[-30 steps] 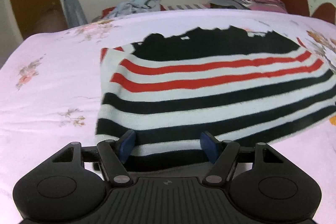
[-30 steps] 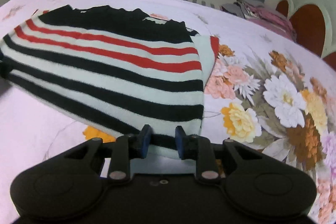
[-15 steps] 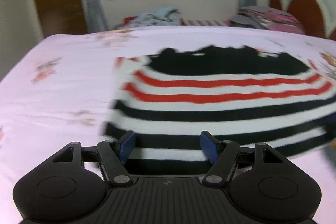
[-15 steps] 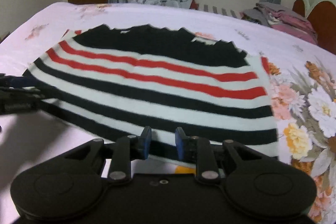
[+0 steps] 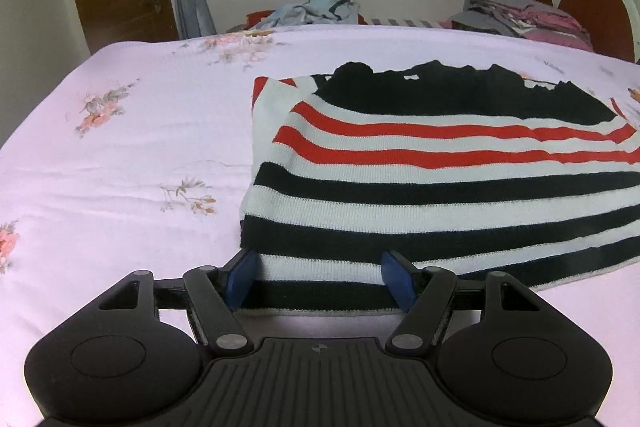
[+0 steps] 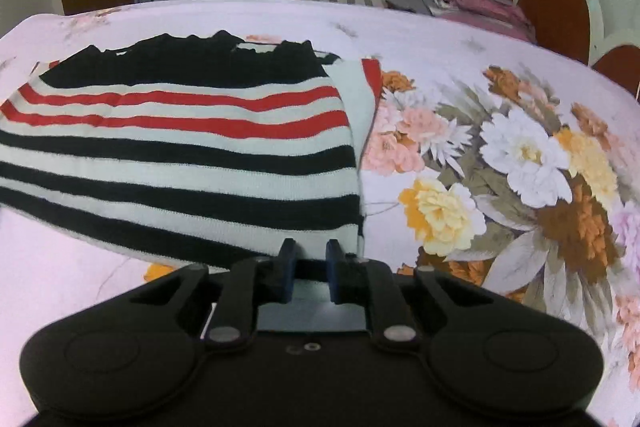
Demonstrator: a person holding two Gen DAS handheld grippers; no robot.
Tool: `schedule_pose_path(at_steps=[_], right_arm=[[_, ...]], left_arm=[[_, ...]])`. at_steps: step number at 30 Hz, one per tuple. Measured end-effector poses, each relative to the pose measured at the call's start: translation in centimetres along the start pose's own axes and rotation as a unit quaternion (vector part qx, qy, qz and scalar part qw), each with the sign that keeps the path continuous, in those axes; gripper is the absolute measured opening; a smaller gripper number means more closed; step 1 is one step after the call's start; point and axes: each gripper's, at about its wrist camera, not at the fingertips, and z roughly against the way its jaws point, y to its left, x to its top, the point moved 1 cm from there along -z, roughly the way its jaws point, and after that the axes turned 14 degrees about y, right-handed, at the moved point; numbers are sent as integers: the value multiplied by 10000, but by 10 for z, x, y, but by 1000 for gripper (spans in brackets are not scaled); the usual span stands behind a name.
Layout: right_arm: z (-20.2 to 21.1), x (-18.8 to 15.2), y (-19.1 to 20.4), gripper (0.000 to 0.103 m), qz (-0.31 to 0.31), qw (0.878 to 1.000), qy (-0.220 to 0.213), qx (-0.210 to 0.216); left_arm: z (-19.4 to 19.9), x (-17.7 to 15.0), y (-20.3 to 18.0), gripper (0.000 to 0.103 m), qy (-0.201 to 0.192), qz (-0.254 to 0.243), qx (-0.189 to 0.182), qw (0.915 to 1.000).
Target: Fold small clothes
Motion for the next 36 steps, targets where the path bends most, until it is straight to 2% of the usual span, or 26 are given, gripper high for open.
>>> schedule_pose_path(at_steps=[8, 13, 16, 17, 18, 19, 20, 21, 22, 23, 24, 25, 27, 31, 33, 36], right_arm=[[-2, -1, -3, 15, -18, 10000, 76, 30], [-2, -5, 3, 15, 132, 9998, 31, -110], [2, -2, 4, 17, 219, 9997, 70, -116], [9, -2, 4, 20, 220, 9997, 77, -75], [17, -4, 4, 36, 221, 9998, 12, 24], [26, -7, 4, 62, 211, 9996, -116, 139], [36, -13, 4, 67, 183, 9988, -317, 319], [43, -17, 2, 60, 124, 9972, -412, 612], [45, -20, 0, 44, 10, 9959, -365, 824], [45, -22, -2, 37, -162, 9944, -277, 1004], [45, -23, -4, 22, -324, 9923, -221, 1171], [45, -24, -6, 10, -473, 9892, -201, 1371], [45, -24, -5, 10, -592, 9850, -218, 1607], [42, -5, 12, 10, -437, 9826, -286, 1785], [39, 13, 24, 10, -362, 9813, -339, 1862], [27, 43, 46, 10, -268, 9806, -313, 1914]], left_arm=[[-1, -2, -1, 69, -19, -32, 30, 10000], [-3, -4, -1, 70, -68, 10, 55, 10000], [6, 0, 5, 70, 25, 241, 53, 9997], [14, -1, 8, 70, -67, 426, 167, 9989], [26, -6, 14, 74, -265, 644, 200, 9974], [35, -12, 19, 77, -410, 857, 69, 9955], [41, -19, 25, 77, -477, 1098, -164, 9927], [45, -27, 30, 77, -474, 1313, -375, 9895], [45, -35, 32, 77, -416, 1484, -525, 9867], [43, -42, 34, 76, -310, 1670, -735, 9827], [40, -50, 38, 74, -227, 1934, -1013, 9756], [37, -57, 42, 62, -191, 2226, -1271, 9664], [27, -68, 49, 55, -128, 2854, -1672, 9436], [5, -70, 60, 55, -224, 3709, -2218, 9015], [-9, -64, 62, 55, -250, 3864, -2347, 8916], [-25, -51, 65, 55, -345, 4026, -2437, 8817]])
